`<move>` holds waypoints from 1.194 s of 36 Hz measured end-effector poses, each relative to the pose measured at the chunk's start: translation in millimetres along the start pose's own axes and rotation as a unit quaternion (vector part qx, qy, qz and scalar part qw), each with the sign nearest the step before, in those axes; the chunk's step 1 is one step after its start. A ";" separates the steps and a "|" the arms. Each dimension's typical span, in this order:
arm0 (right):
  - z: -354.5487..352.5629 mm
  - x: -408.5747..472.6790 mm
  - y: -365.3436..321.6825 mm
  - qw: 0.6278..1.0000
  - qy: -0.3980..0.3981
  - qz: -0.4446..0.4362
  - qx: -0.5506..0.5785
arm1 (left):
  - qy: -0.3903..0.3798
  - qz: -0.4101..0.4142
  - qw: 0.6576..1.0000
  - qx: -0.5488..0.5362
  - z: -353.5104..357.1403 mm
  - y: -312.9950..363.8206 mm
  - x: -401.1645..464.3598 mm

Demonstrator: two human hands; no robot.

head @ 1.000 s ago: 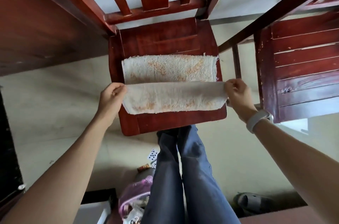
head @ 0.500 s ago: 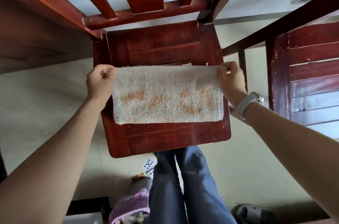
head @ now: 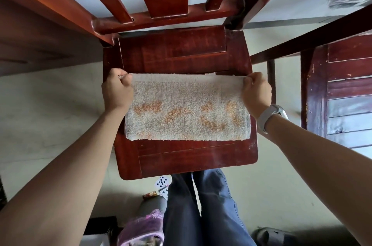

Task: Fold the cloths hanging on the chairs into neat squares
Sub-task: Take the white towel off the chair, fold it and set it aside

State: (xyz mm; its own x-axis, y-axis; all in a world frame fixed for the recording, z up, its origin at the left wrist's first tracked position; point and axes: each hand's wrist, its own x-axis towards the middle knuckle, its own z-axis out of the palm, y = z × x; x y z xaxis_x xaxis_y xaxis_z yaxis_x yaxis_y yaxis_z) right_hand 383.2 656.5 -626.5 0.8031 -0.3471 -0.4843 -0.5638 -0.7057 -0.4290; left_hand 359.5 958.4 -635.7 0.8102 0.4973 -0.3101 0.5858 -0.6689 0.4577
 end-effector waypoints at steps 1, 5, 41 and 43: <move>1.3 0.0 -0.2 1.000 0.001 0.001 -0.009 | -0.003 0.000 1.000 0.006 -0.4 0.7 0.5; 3.4 -1.1 -1.7 1.000 0.004 -0.002 -0.023 | -0.024 0.009 0.999 0.025 -2.5 0.9 4.9; 34.5 -46.7 23.2 0.937 -0.030 -0.321 -0.137 | -0.084 0.222 0.948 0.214 29.4 -26.0 -63.4; 25.8 -50.6 27.7 0.953 0.020 -0.286 -0.093 | -0.076 0.224 0.949 0.209 25.9 -19.1 -72.5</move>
State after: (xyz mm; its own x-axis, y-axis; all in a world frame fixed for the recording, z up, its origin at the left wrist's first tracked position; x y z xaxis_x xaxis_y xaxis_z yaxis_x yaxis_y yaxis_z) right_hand 322.0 670.4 -633.5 0.9779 0.1072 -0.1796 0.0103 -0.8823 -0.4706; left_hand 290.1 920.8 -643.6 0.9550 0.0470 -0.2927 0.1126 -0.9709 0.2113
